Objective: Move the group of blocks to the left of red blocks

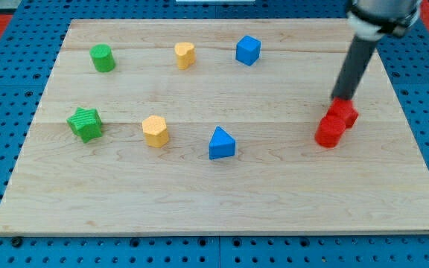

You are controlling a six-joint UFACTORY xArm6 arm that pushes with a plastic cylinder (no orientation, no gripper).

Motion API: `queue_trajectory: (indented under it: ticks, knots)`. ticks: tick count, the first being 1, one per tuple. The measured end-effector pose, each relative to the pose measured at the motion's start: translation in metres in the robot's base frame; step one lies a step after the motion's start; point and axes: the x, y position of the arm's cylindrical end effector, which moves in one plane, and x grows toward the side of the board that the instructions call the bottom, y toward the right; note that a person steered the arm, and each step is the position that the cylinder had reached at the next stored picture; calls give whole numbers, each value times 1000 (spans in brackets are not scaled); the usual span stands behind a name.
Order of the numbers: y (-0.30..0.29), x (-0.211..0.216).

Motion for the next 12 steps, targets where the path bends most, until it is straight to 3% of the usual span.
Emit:
queue_trajectory:
  ticks: [1, 3, 4, 5, 6, 7, 9, 10, 11, 12]
  knots:
    - [-10, 38]
    - [-33, 31]
    - [-104, 6]
    - [-134, -2]
    - [-213, 18]
    - [-193, 60]
    - [-80, 86]
    - [-124, 81]
    - [-236, 98]
    - [-325, 65]
